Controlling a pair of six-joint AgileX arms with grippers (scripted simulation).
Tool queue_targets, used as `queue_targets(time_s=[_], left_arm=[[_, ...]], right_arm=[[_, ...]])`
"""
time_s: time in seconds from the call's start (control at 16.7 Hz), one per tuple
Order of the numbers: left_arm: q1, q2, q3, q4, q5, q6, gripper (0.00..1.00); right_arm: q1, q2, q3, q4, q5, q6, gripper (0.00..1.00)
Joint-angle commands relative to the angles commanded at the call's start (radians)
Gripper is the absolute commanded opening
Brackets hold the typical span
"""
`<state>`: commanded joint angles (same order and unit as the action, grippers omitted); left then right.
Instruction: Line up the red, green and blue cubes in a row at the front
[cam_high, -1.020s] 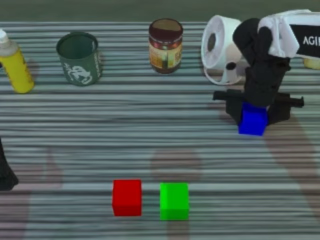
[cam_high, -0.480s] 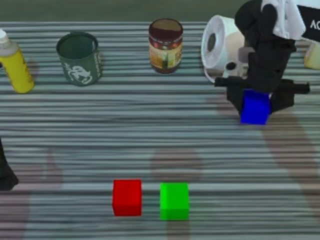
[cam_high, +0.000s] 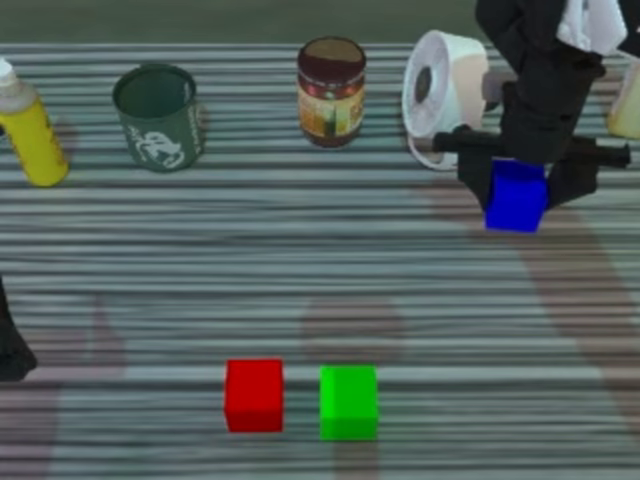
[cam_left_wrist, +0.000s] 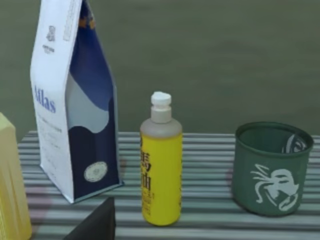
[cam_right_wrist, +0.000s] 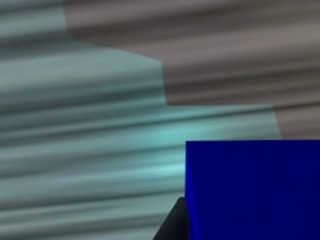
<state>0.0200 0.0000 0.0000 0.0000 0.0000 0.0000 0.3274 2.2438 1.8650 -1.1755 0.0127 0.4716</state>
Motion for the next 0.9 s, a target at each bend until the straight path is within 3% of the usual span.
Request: queue_targets(time_s=[0.24, 0.72, 0.9], left_arm=[[0.0, 0.0, 0.0, 0.0, 0.0, 0.0, 1.0], [0.0, 0.0, 0.0, 0.0, 0.0, 0.0, 1.0], [0.0, 0.0, 0.0, 0.0, 0.0, 0.0, 1.0]], right_arm=[[0.084, -0.097, -0.111, 0.027, 0.001, 0.055, 0.0], [0.381, -0.427, -0.552, 0.111, 0.004, 0.265, 0.0], [0.429, -0.48, -0.606, 0.126, 0.005, 0.3, 0.0]])
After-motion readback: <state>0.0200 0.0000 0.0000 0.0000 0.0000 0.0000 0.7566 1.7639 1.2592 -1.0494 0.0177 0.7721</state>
